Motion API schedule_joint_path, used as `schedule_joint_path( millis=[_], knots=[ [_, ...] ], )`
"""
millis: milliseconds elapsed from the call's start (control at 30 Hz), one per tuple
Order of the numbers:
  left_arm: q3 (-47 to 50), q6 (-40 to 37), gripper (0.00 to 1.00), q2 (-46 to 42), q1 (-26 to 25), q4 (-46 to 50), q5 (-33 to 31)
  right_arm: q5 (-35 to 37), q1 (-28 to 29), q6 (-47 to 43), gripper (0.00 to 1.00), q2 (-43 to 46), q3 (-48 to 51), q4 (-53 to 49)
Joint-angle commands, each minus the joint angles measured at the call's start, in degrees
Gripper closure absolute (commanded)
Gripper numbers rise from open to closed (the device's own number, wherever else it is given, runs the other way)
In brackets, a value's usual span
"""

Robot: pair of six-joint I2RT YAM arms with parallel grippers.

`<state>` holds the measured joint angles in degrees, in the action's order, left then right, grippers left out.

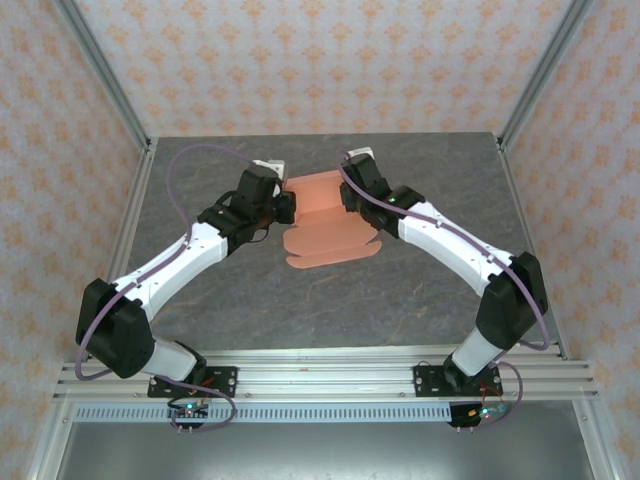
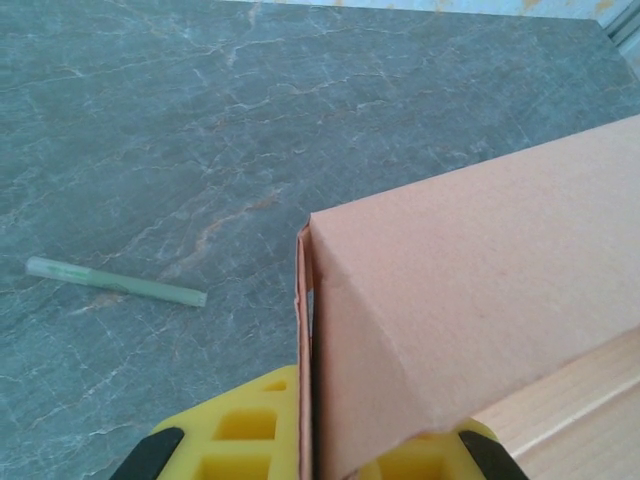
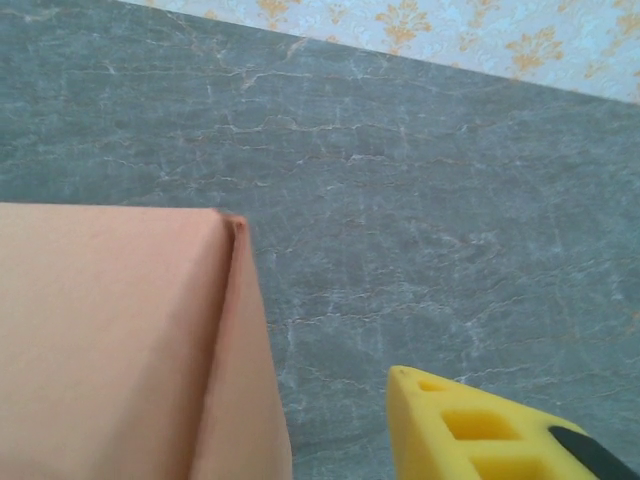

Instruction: Fold the paper box

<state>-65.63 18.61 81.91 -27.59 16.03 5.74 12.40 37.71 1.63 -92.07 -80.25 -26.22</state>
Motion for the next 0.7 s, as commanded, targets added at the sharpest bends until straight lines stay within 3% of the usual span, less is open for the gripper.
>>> schedule_joint_path(
  millis=[0, 200, 333, 400, 667],
  knots=[
    [0.1, 0.7, 1.00, -1.5, 0.5, 0.7, -1.2, -5.4, -1.3, 0.0, 0.54, 2.5, 0.8, -2.1],
    [0.1, 0.9, 1.00, -1.3, 0.5, 0.8, -2.1, -14.6, -1.3, 1.4, 0.37, 6.5, 3.7, -3.2],
    [0.1, 1.2, 1.00, -1.1, 0.5, 0.7, -2.0, -16.8, -1.3, 2.4, 0.35, 7.9, 5.3, -4.3],
    [0.1, 1.2, 1.00, -1.0, 0.5, 0.5, -1.9, -16.5, -1.2, 3.0, 0.38, 7.9, 5.9, -4.7],
    [0.1, 1.3, 1.00, -1.1, 0.6, 0.7, -1.7, -11.1, -0.8, 5.0, 0.65, 5.0, 4.6, -7.2]
  ],
)
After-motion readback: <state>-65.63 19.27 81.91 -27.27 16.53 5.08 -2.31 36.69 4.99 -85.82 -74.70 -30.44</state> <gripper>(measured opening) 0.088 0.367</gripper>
